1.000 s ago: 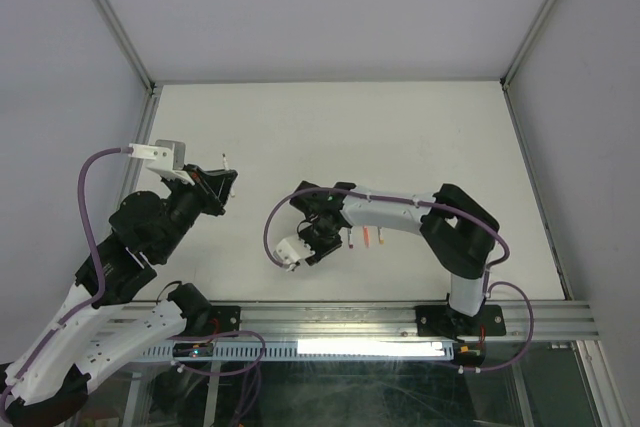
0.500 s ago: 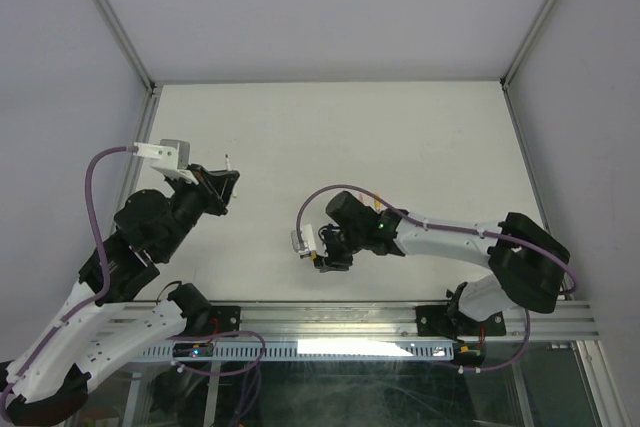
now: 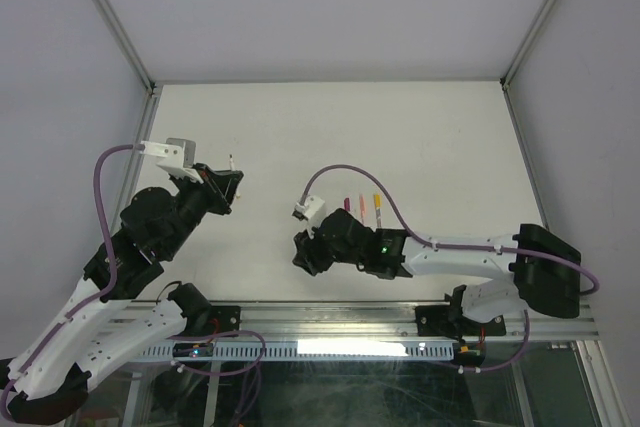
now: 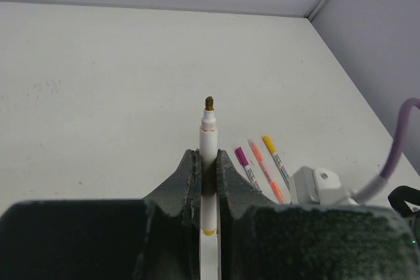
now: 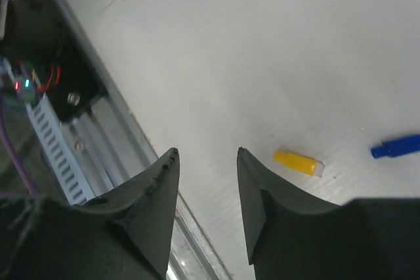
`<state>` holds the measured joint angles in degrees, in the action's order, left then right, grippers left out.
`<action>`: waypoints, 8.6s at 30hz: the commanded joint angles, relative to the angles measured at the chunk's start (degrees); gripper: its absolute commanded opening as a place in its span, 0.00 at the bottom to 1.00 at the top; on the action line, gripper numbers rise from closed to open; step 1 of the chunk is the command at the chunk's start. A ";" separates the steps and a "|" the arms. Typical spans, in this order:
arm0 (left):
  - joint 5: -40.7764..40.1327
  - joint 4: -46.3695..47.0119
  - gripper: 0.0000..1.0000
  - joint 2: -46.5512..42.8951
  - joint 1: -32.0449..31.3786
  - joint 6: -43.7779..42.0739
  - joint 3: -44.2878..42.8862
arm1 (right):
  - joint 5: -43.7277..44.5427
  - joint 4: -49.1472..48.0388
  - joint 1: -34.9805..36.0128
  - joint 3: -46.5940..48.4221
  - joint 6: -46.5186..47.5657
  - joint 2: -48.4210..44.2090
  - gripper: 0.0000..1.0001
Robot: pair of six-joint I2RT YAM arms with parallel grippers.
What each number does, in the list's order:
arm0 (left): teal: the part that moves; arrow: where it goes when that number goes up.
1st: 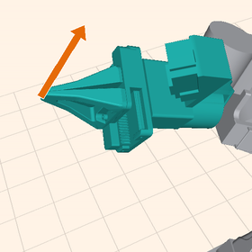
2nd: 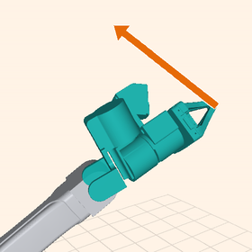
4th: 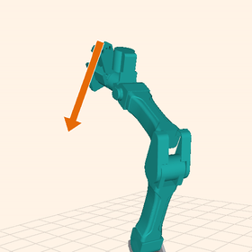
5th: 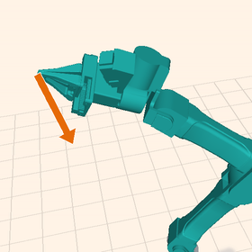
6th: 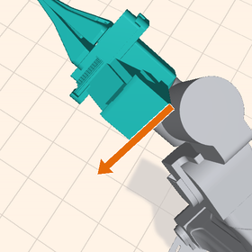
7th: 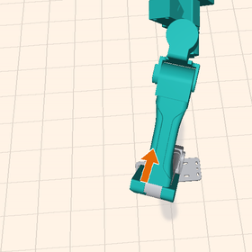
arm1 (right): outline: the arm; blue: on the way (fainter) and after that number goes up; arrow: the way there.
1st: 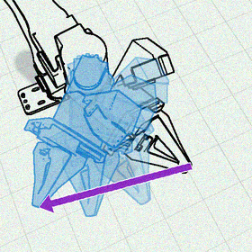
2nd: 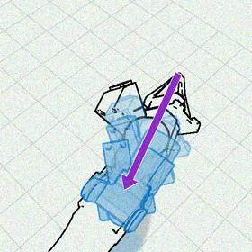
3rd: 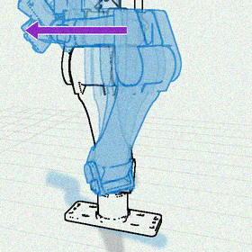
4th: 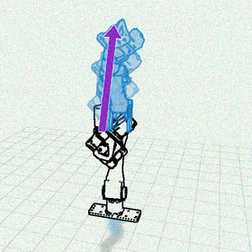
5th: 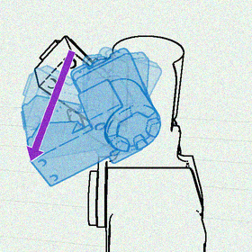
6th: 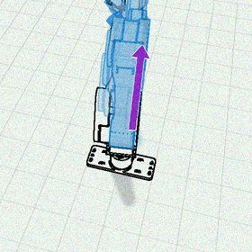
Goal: Insert the pens into the pen caps
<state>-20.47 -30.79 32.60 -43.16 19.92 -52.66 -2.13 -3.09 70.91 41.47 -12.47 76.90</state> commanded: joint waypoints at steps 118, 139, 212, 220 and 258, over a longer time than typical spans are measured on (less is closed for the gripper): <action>16.54 32.77 0.00 15.31 -15.29 8.03 8.13 | -6.67 -15.97 -25.41 9.73 -27.02 -21.35 0.00; 14.45 32.71 0.00 14.86 -15.29 7.94 8.10 | -13.50 -16.30 -25.39 8.47 -28.44 -20.40 0.00; 11.12 32.69 0.00 16.52 -15.29 7.59 5.97 | -14.74 -9.62 -25.24 5.95 -28.06 -20.61 0.00; 6.15 32.58 0.00 16.70 -15.29 6.88 4.15 | -28.83 -4.02 -24.15 4.16 -24.57 -21.22 0.00; 0.32 53.54 0.00 16.55 -15.26 -5.78 -6.84 | -11.89 -10.37 0.94 -15.07 -33.48 -11.54 0.00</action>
<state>-11.88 -23.75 51.77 -60.03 16.69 -50.68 7.90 -33.01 62.00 31.35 -40.23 59.57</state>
